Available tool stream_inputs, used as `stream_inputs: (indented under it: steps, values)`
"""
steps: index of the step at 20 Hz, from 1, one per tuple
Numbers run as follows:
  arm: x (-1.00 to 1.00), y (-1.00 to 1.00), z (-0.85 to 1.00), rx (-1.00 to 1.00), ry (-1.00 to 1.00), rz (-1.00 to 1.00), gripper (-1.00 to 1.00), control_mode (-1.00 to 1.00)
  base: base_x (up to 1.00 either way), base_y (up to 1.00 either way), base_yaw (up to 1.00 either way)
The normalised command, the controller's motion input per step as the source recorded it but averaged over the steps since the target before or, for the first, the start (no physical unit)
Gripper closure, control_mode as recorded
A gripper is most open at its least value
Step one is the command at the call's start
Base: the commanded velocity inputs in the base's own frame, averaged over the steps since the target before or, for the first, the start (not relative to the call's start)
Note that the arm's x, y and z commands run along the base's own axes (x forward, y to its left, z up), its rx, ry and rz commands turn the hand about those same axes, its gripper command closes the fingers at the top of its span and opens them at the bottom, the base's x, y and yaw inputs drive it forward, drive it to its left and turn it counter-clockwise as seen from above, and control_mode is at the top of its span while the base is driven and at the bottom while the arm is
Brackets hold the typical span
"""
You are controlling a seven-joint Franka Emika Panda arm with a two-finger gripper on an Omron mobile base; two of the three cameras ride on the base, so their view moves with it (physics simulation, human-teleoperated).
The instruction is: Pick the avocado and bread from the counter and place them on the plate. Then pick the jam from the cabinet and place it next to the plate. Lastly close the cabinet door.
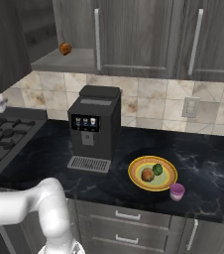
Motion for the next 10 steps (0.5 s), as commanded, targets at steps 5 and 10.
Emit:
stream_inputs:
  steps: [5,10]
  values:
    - [0.17,0.0,0.2,0.08,0.0,0.0,-1.0,-1.0,0.0,0.0,0.0]
    - [0.02,0.0,0.31,0.07,0.0,0.0,-1.0,-1.0,0.0,0.0,0.0]
